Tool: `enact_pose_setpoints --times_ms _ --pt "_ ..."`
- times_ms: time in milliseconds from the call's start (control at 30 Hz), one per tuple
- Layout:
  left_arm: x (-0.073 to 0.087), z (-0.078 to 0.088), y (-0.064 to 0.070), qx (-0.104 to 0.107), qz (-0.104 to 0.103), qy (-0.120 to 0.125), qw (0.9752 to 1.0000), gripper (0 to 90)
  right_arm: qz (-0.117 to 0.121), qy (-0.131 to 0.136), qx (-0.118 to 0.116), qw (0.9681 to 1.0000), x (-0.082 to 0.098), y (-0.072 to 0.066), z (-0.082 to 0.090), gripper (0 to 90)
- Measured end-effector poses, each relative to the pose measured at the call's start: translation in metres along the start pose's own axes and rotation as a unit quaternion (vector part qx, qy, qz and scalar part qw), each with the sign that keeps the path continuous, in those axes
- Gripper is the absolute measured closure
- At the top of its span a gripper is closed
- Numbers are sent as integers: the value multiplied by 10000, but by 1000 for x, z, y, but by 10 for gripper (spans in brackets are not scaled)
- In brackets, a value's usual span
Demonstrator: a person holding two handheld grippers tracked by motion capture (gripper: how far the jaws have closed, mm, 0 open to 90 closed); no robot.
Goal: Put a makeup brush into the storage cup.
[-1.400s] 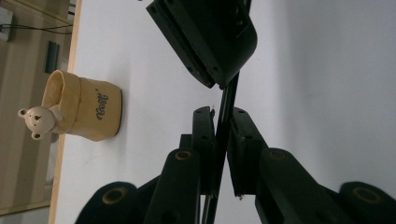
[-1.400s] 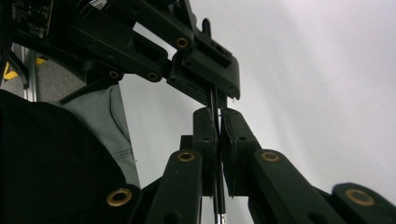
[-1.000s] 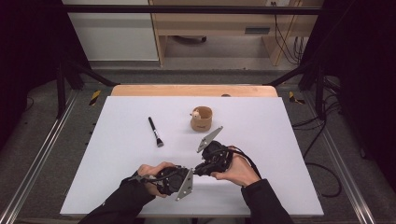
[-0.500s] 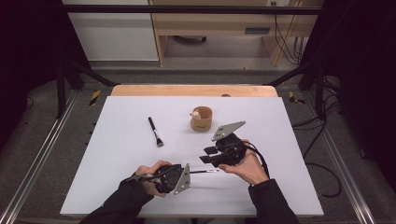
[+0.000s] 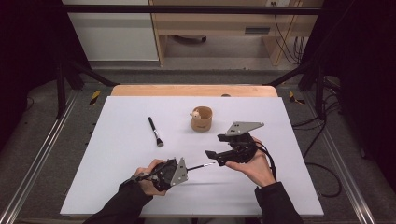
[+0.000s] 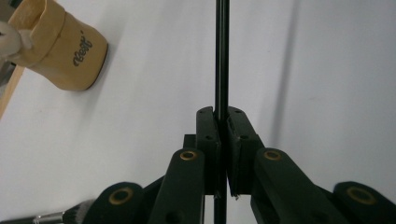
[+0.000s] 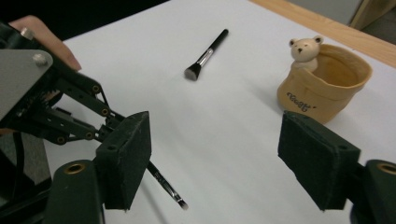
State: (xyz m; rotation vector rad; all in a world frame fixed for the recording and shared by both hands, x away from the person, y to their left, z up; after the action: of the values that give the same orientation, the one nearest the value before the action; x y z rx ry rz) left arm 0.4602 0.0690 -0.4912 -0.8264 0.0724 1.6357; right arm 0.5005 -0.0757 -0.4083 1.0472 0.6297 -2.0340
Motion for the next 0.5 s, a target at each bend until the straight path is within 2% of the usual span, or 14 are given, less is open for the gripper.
enact_pose_setpoints --times_ms 33,67,100,133,267,367,500 --pt "2 -1 -1 -2 150 8 9999 846 -73 121 64 9999 -1 3 3 230" --pt "2 -1 -1 -2 150 8 9999 846 -73 121 64 9999 -1 3 3 230" --pt "3 -1 -1 -13 295 26 9996 846 -142 184 118 9997 0 5 5 219" --pt "3 -1 -1 -13 295 26 9996 847 -133 218 154 9996 0 7 6 210" --pt "4 -1 -4 -51 645 120 9978 847 -208 267 192 9992 3 8 8 197" --pt "5 -1 -6 -95 903 239 9956 847 -290 310 221 9989 7 9 8 186" --pt "5 1 -9 -137 1290 398 9908 846 -429 389 210 9981 12 10 7 188"
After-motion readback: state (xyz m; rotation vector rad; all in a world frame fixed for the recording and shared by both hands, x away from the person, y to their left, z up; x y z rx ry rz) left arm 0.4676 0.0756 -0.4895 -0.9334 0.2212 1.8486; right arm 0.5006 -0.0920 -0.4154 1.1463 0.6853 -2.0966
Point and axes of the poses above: each handheld gripper's, and its own axes: z roughly backward along the jaws, x roughly out of its underside, y roughly to its right, the point moved 9 cm from there along -z, roughly forward along the jaws
